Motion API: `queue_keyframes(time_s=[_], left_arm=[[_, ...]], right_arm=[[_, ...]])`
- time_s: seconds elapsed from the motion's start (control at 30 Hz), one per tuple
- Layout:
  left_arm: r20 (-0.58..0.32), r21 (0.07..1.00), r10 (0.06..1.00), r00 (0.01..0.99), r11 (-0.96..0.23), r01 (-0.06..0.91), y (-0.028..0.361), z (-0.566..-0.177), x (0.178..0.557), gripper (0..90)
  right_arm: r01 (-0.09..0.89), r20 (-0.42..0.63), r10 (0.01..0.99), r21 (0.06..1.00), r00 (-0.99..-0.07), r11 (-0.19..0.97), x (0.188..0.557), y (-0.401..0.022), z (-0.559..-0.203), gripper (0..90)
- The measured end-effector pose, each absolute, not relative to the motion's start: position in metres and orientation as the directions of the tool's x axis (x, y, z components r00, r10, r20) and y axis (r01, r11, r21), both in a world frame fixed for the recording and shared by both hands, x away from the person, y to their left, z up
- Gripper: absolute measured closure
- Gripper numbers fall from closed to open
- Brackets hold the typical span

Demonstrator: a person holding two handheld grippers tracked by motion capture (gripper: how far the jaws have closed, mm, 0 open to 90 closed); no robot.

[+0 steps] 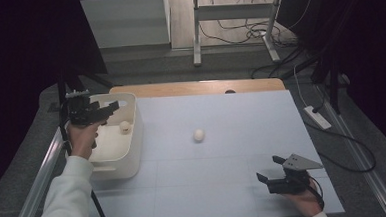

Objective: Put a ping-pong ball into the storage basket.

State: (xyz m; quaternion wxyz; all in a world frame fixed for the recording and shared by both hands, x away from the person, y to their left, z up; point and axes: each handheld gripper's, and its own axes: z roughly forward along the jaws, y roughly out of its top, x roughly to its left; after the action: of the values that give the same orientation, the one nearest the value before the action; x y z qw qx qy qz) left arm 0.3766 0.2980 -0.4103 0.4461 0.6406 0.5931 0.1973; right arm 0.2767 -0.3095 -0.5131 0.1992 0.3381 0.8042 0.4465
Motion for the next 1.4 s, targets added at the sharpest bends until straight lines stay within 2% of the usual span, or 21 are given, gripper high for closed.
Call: queue_keyframes(time_s=[0.53, 1.4], left_arm=[[-0.260, 0.874, 0.872, 0.415, 0.030, 0.485, 0.269, -0.391, 0.359, 17.5], [-0.229, 0.900, 0.787, 0.573, -0.053, 0.432, 0.230, -0.382, 0.345, 17.2]], right_arm=[[0.365, -0.017, 0.724, 0.855, -0.690, 0.368, 0.276, -0.310, -0.512, 11.8], [0.365, -0.016, 0.731, 0.859, -0.682, 0.360, 0.273, -0.313, -0.512, 11.8]])
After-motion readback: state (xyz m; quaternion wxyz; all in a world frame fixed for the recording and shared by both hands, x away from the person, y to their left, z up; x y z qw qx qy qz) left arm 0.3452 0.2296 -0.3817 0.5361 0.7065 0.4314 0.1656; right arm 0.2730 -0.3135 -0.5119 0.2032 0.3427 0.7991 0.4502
